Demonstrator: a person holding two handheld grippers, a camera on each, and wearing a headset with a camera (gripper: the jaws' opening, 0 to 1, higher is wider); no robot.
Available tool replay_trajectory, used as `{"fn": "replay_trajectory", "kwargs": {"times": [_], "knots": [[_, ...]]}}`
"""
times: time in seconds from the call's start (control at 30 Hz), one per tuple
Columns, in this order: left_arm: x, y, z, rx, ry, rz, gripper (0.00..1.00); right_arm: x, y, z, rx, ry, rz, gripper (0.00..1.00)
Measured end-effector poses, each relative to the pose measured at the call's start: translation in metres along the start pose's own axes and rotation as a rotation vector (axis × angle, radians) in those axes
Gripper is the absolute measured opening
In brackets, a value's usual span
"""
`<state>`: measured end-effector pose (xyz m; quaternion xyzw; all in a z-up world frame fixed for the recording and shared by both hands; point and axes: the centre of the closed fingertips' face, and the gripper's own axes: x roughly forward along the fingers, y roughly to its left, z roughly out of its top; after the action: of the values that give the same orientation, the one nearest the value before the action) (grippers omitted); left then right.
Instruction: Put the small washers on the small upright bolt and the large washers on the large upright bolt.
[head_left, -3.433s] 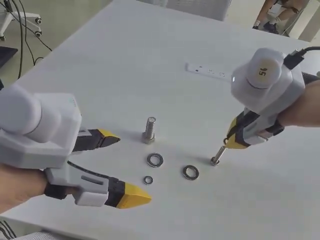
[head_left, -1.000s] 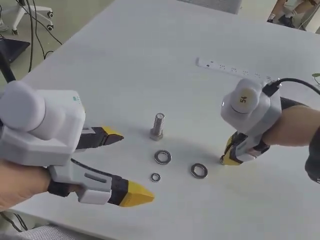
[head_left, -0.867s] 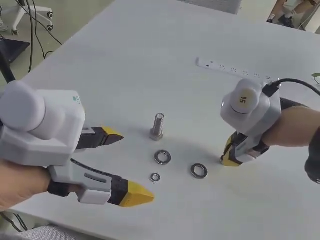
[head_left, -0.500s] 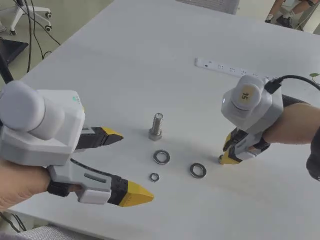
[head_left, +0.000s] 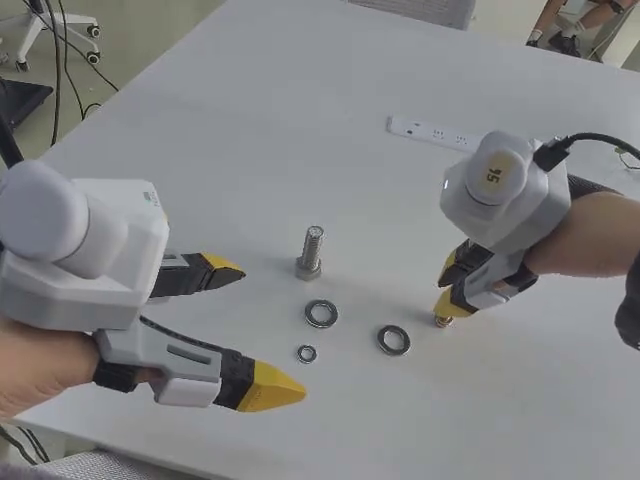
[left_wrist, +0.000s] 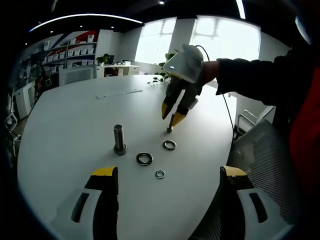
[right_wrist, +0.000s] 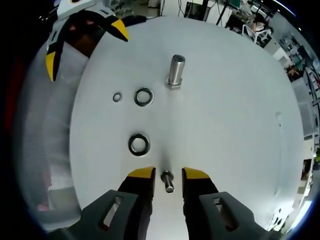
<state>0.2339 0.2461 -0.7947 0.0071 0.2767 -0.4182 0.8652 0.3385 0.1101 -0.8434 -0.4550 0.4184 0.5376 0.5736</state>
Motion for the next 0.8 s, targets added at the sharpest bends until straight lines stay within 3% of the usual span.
{"fn": "replay_trajectory", "kwargs": {"times": [0.5, 0.8], "knots": [[-0.001, 0.000, 0.002, 0.002, -0.005, 0.001, 0.83, -0.011, 0.012, 0.028, -0.070, -0.027, 0.003, 0.26], [-0.003, 0.000, 0.003, 0.003, -0.011, 0.003, 0.83, -0.003, 0.024, 0.035, -0.126, -0.004, 0.037, 0.27]]}}
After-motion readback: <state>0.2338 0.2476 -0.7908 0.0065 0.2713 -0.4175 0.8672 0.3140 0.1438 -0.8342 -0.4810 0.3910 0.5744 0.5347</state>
